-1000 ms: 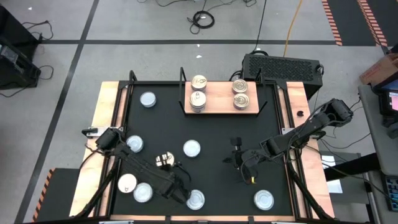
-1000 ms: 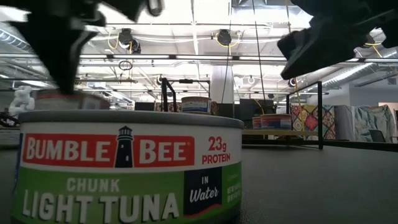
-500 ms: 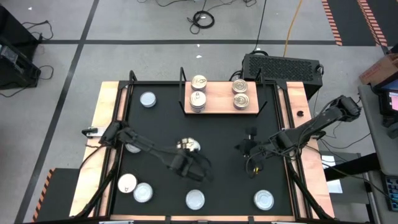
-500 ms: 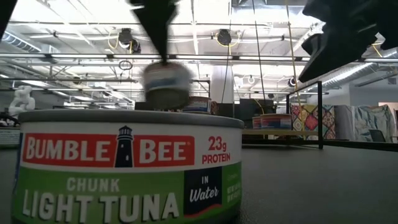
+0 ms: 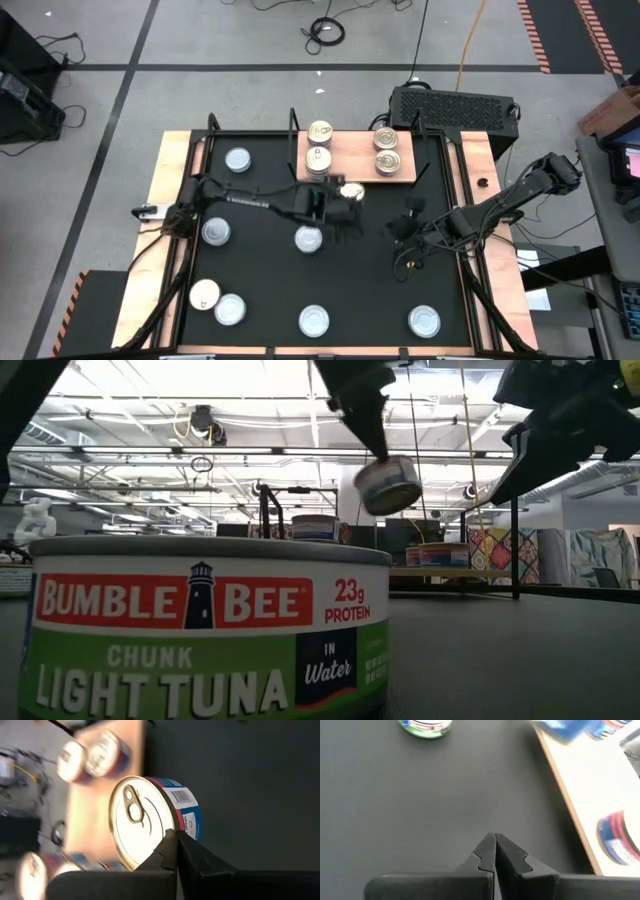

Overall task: Stack canned seafood by type on shelf
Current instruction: Stack the blue pink tuna can on top of the other blue pink tuna can on the shelf

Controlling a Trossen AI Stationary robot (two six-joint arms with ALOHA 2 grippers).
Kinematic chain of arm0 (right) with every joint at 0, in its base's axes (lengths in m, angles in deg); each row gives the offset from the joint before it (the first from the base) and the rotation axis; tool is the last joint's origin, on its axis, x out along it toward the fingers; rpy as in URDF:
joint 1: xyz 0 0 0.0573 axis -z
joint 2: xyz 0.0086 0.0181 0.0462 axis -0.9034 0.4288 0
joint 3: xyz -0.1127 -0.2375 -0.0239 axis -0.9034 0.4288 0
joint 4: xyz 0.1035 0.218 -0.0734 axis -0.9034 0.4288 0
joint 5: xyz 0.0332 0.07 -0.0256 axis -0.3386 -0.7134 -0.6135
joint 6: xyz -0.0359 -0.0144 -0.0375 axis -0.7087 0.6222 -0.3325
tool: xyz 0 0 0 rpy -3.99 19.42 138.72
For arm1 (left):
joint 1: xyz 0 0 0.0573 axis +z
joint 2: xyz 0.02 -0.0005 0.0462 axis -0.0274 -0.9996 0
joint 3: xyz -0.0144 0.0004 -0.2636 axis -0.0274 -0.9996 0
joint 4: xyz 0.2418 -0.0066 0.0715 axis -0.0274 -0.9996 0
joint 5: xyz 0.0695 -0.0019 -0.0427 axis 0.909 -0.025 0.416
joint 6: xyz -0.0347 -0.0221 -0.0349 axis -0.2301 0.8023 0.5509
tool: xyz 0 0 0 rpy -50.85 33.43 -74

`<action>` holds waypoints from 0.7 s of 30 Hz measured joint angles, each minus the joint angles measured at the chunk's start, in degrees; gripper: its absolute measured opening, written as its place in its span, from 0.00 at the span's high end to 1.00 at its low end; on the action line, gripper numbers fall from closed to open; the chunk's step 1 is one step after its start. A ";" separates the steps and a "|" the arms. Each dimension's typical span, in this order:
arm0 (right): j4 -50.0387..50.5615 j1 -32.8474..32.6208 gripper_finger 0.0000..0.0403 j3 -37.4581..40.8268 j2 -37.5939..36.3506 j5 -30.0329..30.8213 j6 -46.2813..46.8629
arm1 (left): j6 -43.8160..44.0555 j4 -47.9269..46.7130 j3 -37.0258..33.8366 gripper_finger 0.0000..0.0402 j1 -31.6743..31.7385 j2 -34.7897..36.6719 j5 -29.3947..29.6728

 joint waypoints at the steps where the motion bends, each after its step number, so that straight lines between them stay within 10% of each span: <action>1: 0.40 0.01 1.00 0.00 0.00 0.48 0.33 | -2.07 1.96 0.00 1.00 1.12 0.00 0.03; 21: 3.54 0.25 1.00 4.81 -2.73 6.08 11.59 | -30.67 26.78 3.57 1.00 13.00 -9.91 -4.95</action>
